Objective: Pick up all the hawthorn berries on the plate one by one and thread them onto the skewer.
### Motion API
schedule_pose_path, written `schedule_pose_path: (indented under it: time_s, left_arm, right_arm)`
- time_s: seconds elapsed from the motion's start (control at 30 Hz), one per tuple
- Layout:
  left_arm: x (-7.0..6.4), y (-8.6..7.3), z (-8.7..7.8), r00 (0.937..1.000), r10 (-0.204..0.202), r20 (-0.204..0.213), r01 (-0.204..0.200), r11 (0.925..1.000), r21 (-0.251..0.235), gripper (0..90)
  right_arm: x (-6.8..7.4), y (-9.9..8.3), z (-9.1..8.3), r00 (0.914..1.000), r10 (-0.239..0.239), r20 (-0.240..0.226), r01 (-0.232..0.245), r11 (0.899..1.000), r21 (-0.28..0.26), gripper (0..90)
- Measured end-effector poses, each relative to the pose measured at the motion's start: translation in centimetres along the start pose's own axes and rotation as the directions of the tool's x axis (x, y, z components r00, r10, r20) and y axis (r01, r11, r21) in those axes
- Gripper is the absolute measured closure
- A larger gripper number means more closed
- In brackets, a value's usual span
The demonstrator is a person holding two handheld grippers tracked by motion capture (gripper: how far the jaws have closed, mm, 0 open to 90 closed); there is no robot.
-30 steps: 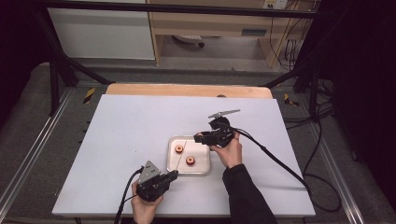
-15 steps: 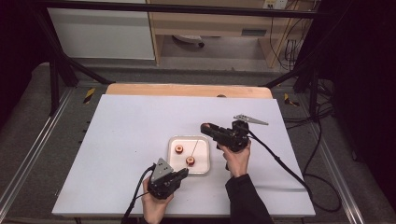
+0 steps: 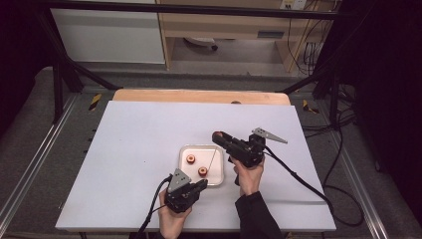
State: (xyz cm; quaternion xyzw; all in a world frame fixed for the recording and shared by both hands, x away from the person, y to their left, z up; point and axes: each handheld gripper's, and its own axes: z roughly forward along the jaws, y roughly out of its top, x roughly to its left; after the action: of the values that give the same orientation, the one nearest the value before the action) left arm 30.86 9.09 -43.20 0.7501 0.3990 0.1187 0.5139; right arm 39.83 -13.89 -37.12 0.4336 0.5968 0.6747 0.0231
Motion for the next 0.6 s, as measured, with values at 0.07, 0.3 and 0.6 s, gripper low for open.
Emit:
schedule_pose_path:
  time_s: [0.07,0.3,0.6]
  left_arm:
    - [-0.07,0.08,0.09,0.9999,-0.013,-0.002,0.013,0.9999,-0.003,88.7]
    - [-0.08,0.16,0.07,0.9989,-0.046,-0.002,0.046,0.9988,-0.016,88.7]
    - [-0.06,0.16,0.14,0.9977,-0.067,0.003,0.067,0.9976,-0.015,88.7]
  right_arm:
    - [0.11,-0.12,-0.02,1.0000,-0.001,0.001,0.001,1.000,-0.006,60.0]
    - [0.43,-0.58,-0.02,0.9999,-0.005,-0.010,0.005,1.000,-0.026,60.0]
    - [0.42,-0.77,0.09,0.9999,-0.007,-0.010,0.007,1.000,-0.029,60.1]
